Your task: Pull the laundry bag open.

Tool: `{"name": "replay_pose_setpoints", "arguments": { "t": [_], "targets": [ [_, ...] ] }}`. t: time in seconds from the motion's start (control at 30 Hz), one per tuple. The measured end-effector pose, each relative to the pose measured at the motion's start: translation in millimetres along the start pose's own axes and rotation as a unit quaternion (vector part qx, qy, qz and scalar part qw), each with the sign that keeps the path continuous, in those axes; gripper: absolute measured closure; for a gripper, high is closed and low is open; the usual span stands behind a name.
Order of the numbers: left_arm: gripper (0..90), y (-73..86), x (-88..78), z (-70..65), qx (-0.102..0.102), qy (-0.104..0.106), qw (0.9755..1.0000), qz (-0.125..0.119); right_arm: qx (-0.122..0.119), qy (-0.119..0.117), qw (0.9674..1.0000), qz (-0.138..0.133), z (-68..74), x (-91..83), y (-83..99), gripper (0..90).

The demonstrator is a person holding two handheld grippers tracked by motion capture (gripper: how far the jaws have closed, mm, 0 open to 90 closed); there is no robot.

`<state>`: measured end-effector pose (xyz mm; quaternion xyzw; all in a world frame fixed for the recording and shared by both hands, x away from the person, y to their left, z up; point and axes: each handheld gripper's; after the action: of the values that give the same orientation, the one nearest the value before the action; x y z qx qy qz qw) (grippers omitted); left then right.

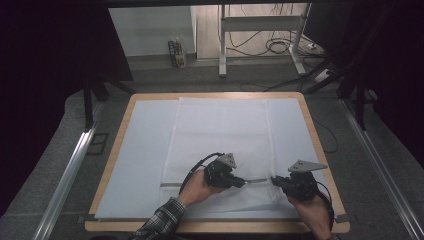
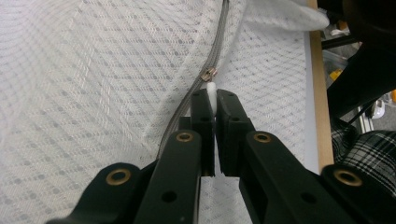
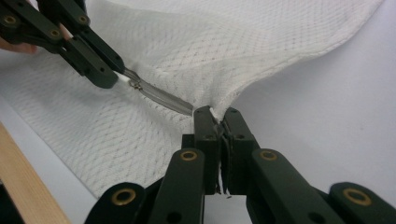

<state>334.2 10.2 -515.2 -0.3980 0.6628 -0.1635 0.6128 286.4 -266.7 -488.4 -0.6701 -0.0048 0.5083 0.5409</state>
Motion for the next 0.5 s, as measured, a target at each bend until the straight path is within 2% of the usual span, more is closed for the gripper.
{"name": "replay_pose_setpoints", "arguments": {
  "t": [0.17,0.5],
  "targets": [
    [87.0,7.0,-5.0,3.0,-0.013,-0.004,0.9999,-0.004,0.007,0.001,1.0,-0.002,-3.7,-1.5,1.7,85.8],
    [87.0,18.6,-16.9,5.6,-0.024,-0.013,0.9996,-0.007,0.006,-0.003,1.0,0.005,-3.4,-0.8,2.2,85.8]
  ]
}}
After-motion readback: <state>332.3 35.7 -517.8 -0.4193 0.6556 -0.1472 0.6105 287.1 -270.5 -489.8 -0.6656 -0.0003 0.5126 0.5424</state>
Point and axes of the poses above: each handheld gripper's, and its own axes: x roughly forward along the jaws, y roughly out of its underside, z roughly to its left, and after that the axes turned 2 degrees about -y, right-handed
